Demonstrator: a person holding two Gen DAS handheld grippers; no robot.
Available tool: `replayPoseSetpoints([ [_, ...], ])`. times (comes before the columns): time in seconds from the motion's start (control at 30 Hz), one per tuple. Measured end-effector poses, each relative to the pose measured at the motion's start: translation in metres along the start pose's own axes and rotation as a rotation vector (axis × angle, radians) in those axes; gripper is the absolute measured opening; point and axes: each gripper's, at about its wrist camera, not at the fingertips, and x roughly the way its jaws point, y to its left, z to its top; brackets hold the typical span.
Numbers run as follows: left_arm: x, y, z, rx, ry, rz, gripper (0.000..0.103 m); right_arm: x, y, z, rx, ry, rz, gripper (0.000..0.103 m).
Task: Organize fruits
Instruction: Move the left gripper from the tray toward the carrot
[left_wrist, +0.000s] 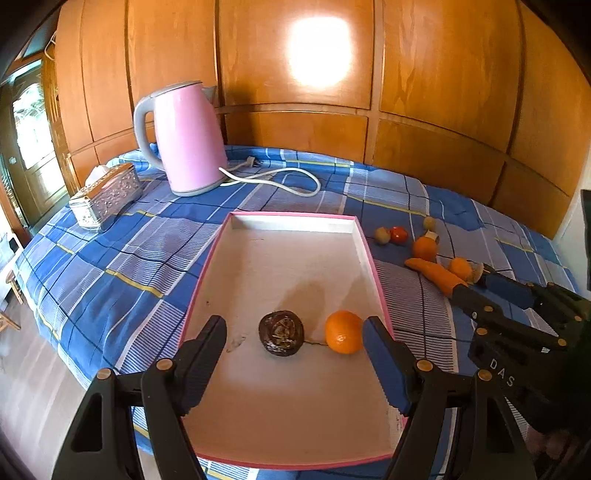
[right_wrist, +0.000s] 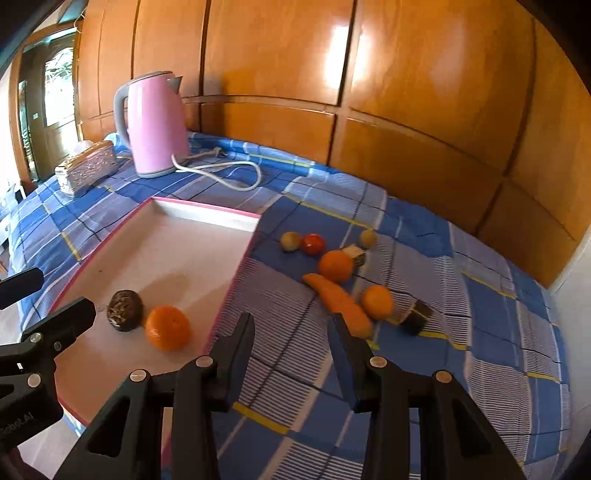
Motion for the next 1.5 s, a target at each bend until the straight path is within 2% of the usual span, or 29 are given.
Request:
replayPoseSetpoints([
  [0.8,0.011,-0.054,0.010,0.117,0.028,-0.055,0.076,-0.006,-0.064,-0.007,0.146,-0.019,-0.048,0.041],
  [1.5,0.034,-0.098,0.019,0.200,0.064,-0.107,0.076,0.010,-0.103,-0.016,0.210,0.015,-0.094,0.041],
])
